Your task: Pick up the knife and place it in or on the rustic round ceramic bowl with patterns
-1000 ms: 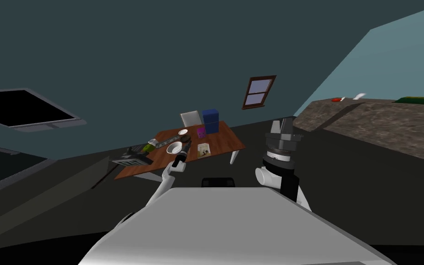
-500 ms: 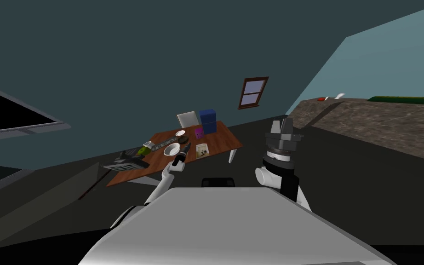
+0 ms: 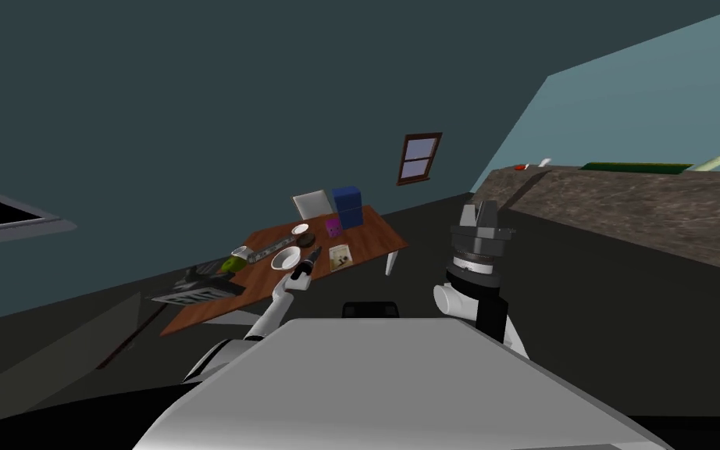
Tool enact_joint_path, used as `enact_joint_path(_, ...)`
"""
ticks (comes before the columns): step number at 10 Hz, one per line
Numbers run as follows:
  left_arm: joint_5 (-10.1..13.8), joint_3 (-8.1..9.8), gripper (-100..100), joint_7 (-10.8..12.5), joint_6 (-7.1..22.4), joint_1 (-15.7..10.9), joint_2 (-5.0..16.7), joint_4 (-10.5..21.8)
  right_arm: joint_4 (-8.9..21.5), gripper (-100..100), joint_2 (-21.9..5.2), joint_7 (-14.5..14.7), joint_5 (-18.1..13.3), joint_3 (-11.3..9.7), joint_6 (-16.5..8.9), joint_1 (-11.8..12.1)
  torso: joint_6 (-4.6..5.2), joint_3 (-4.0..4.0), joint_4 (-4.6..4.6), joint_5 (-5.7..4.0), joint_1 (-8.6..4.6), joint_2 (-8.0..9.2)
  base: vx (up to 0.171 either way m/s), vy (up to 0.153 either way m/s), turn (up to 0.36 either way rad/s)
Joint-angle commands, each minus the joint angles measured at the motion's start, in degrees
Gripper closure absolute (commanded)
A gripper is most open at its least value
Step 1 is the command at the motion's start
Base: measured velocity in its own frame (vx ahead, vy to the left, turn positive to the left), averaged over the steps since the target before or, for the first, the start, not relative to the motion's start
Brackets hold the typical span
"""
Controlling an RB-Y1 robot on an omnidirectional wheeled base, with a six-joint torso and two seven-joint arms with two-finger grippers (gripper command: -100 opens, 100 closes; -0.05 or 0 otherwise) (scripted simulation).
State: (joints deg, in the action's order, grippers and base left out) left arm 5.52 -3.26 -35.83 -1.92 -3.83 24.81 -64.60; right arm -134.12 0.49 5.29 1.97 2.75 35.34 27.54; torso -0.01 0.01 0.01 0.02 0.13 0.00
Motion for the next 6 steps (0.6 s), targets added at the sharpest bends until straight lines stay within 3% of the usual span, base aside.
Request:
enact_joint_path(1,0.1,-0.08,-100,-0.6,0.7,-0.5,0.4,2.2,0.0,0,0.0,0.0,0.0,0.0,0.0,0.0,0.0,0.0,0.0,0.0,0.0,0.0,-0.004,0.023,-0.102)
enact_joint_path(5,0.6,-0.58,-100,-2.5,2.8,-2.7,2.3,8.4,0.0,0,0.0,0.0,0.0,0.0,0.0,0.0,0.0,-0.02,-0.01,0.01,0.01,-0.03,-0.002,0.028,-0.141)
enact_joint_path(6,0.8,-0.84,-100,-3.3,3.8,-3.7,3.2,11.3,0.0,0,0.0,0.0,0.0,0.0,0.0,0.0,-0.05,-0.02,-0.01,0.01,0.02,-0.03,0.0,0.029,-0.173)
